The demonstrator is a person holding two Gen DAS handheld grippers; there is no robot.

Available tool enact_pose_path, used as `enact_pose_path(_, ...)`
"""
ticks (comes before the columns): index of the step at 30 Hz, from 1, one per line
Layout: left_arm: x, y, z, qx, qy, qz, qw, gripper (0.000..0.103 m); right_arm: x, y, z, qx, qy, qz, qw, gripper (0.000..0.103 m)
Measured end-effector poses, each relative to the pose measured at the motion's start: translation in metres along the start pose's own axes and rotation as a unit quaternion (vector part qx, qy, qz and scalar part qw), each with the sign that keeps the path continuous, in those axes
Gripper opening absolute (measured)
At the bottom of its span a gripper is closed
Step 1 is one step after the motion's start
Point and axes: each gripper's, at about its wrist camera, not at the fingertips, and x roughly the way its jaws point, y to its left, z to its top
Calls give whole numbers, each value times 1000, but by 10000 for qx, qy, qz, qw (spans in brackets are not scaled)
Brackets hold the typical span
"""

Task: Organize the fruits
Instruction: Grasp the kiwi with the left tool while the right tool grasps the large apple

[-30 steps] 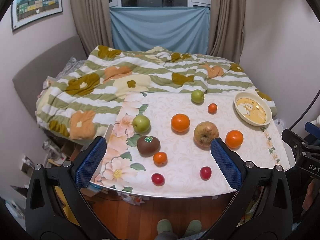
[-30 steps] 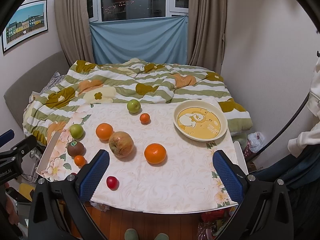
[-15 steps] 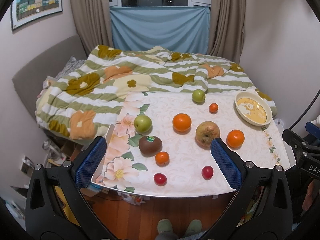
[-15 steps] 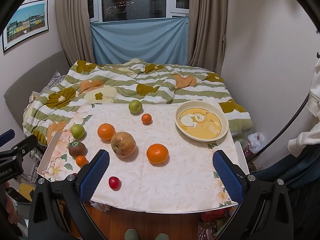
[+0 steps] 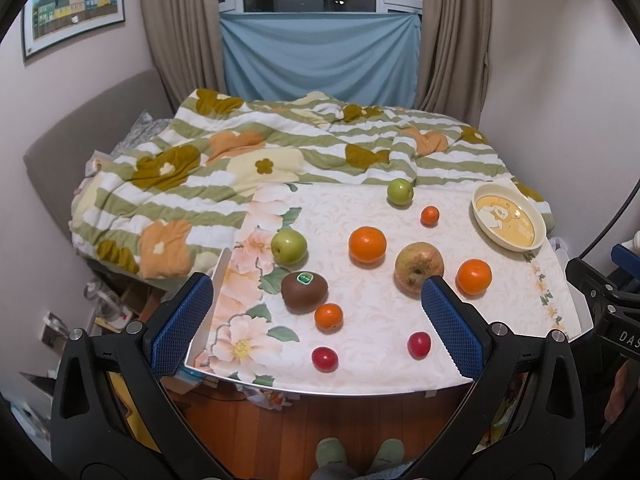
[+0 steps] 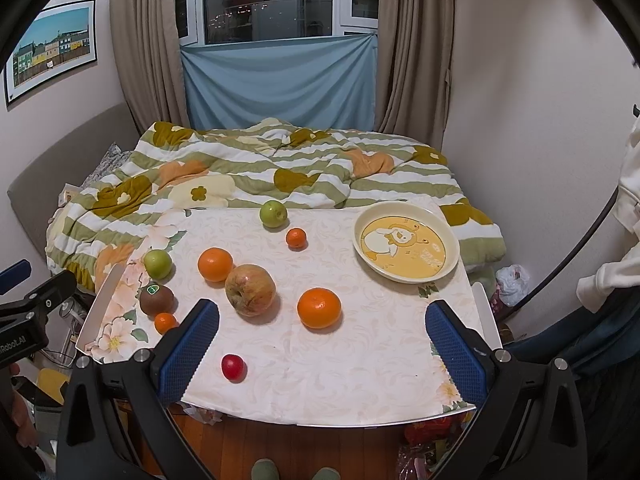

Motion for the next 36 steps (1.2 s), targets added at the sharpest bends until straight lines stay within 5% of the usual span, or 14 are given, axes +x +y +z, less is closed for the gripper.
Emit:
enact_pose_path(15,25,25,-13,32,213,-4,9998,103,28,16,7,-204,234,93,9995,103)
enact_pose_path(36,169,46,-22,-255,1470,-422,9879,103,153,60,-11,-490,837,408,9945,103)
